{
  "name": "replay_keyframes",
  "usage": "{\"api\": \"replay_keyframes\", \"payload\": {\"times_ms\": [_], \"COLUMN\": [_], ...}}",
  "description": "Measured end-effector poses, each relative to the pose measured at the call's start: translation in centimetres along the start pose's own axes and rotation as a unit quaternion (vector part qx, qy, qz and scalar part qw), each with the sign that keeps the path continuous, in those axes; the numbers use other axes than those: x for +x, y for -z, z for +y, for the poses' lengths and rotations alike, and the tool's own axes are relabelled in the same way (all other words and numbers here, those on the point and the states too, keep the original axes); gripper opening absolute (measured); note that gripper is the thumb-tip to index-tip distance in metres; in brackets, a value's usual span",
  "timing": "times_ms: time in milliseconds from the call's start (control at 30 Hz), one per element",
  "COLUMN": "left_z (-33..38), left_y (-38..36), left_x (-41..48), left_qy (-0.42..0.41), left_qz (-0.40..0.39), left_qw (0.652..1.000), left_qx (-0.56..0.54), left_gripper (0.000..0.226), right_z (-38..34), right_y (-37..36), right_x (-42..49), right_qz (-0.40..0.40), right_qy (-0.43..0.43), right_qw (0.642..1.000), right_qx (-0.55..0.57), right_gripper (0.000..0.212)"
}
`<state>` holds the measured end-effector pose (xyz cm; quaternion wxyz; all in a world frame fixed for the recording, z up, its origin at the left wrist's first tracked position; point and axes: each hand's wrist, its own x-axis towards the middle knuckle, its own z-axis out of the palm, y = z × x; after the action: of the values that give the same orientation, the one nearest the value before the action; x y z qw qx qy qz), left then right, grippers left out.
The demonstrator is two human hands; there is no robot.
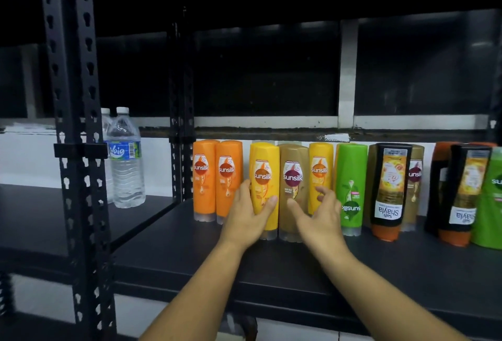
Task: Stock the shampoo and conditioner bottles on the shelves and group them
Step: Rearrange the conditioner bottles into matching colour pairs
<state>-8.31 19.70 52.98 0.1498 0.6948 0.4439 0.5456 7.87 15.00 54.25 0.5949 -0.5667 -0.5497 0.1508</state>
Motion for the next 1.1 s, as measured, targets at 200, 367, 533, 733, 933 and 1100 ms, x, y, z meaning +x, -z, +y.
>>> {"api": "replay_keyframes", "payload": {"times_ms": [200, 367, 533, 733, 933, 1100], "left_z": [-0.7, -0.9, -1.4, -0.1, -0.8, -0.9], "left_y": [-0.1, -0.2, 0.0, -0.2, -0.2, -0.1], "left_x": [0.2, 0.6, 1.6, 1.8, 2.3, 2.4], "left_qy": [0.001, 0.003, 0.029, 0.049, 0.084, 0.098], "left_qz": [-0.020, -0.027, 0.022, -0.040, -0.058, -0.059], "left_qw": [1.000, 0.999, 0.998, 0.991, 0.986, 0.989], "left_qx": [-0.006, -0.019, -0.060, -0.117, -0.128, -0.091], "left_gripper": [0.071, 0.068, 0.097, 0.081, 0.098, 0.089], "right_z": [-0.5, 2.0, 2.9, 3.4, 3.7, 3.9], "right_y": [0.3, -1.2, -2.0, -1.9, -1.9, -1.8], "right_x": [3.9, 4.5, 4.8, 5.1, 4.9, 5.0], "right_qz": [-0.150, -0.151, -0.159, -0.190, -0.215, -0.226], "right_qy": [0.022, 0.005, -0.008, 0.004, 0.047, 0.056], "right_qw": [0.981, 0.968, 0.955, 0.940, 0.935, 0.930], "right_qx": [0.124, 0.201, 0.251, 0.282, 0.279, 0.284], "right_gripper": [0.082, 0.084, 0.076, 0.066, 0.063, 0.061]}}
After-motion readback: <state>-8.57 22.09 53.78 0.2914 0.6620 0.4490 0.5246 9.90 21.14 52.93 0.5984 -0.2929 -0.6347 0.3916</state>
